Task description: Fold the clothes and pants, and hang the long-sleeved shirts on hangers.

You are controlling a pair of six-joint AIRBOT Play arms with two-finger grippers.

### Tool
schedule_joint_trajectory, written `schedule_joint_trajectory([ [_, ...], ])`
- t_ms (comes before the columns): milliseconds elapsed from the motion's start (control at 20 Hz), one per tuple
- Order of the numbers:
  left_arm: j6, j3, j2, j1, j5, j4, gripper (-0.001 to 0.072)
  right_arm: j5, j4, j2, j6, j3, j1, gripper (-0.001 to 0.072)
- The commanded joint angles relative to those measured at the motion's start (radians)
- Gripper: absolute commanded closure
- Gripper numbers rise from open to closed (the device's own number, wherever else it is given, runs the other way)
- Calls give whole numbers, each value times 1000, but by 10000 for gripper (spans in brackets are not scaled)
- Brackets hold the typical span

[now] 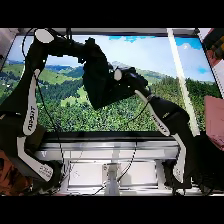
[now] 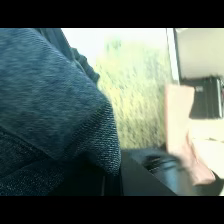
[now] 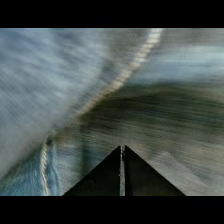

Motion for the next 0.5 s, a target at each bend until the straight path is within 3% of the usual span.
schedule_joint_trajectory([
  [0,1,0,-8,5,31,27,689,140,-119,56,-40,1,-89,660],
  [450,0,0,-72,-96,183,4,688,111,-132,261,-40,1,-277,658],
])
